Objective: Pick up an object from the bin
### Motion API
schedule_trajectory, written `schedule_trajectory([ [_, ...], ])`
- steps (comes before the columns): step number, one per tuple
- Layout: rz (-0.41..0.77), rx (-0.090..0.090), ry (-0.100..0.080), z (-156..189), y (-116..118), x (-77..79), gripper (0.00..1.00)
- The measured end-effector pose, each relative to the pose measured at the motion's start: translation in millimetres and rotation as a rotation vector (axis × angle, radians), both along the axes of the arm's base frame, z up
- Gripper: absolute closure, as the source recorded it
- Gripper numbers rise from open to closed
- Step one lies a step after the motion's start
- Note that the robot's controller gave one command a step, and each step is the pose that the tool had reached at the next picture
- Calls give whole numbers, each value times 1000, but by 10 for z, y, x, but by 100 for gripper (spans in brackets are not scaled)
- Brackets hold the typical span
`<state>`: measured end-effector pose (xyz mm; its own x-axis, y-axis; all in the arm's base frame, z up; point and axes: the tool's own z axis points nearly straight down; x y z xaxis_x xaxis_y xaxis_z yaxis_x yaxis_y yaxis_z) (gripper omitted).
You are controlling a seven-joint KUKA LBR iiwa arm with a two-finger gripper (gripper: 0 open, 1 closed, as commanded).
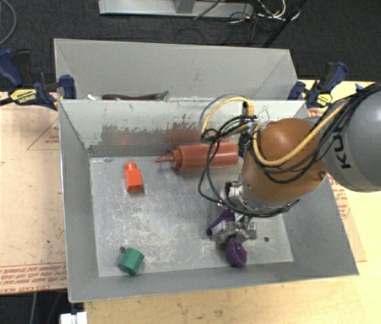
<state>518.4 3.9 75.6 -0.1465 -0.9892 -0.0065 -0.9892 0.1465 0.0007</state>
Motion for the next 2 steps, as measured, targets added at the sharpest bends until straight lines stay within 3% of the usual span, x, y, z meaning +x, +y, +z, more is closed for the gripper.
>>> schedule_trajectory([
  [1, 0, 0, 0, 0, 0, 0, 100],
  [2, 293, 1, -5, -44, 145, -193, 100],
])
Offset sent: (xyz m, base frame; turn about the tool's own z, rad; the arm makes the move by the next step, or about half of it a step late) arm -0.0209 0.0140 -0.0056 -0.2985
